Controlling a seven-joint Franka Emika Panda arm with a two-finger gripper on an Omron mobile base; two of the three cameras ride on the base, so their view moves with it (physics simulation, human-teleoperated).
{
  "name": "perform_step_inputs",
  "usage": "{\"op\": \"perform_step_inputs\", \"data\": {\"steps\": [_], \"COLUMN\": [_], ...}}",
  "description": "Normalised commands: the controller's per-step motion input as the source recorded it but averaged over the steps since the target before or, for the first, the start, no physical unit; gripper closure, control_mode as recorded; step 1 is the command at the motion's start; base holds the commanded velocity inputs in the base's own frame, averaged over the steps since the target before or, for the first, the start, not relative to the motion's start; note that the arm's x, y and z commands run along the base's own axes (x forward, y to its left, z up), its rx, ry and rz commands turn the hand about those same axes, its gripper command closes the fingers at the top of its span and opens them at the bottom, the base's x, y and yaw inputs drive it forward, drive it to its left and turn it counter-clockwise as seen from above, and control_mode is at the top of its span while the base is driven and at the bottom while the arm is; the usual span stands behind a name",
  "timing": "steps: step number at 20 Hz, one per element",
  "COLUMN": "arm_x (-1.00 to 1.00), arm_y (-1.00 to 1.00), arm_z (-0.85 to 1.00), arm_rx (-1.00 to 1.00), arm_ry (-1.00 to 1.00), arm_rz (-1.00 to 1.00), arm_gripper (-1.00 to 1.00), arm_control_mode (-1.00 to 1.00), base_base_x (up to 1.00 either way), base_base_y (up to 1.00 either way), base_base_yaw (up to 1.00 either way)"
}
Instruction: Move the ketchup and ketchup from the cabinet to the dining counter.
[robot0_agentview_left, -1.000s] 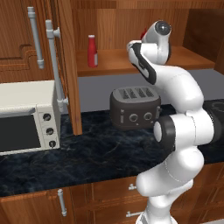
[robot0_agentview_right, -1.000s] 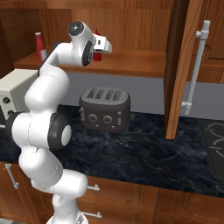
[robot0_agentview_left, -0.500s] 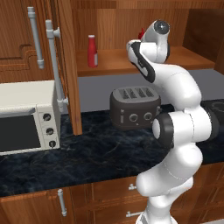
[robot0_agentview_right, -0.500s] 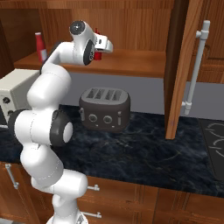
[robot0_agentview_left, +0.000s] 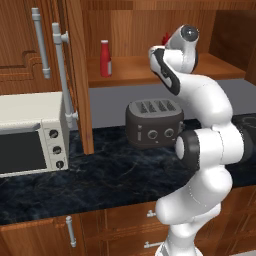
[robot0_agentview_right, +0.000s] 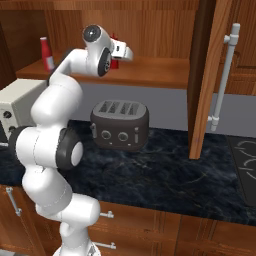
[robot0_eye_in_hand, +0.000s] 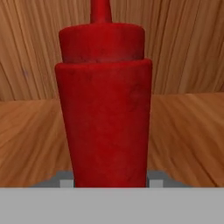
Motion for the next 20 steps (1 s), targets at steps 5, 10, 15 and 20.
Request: {"op": "perform_step_inputs", "data": {"steps": [5,10,15,20], "arm_x": [-0.6,-1.0,-1.0,-1.0], "arm_y": [-0.32,-0.29,-0.02,0.01], "arm_z": [-0.07,0.17,0.11,0.0], "arm_rx": [0.0,0.0,-0.09,-0.13], "arm_ry": [-0.1,-0.02,0.13,0.1], "arm_rz": [0.0,0.0,0.01,0.05], "arm_gripper": [1.0,1.0,1.0,1.0], "arm_control_mode": [-1.0,-1.0,-1.0,-1.0], "base_base_x": [0.0,0.0,0.0,0.0], "base_base_y": [0.0,0.0,0.0,0.0], "base_base_yaw": [0.0,0.0,0.0,0.0]}}
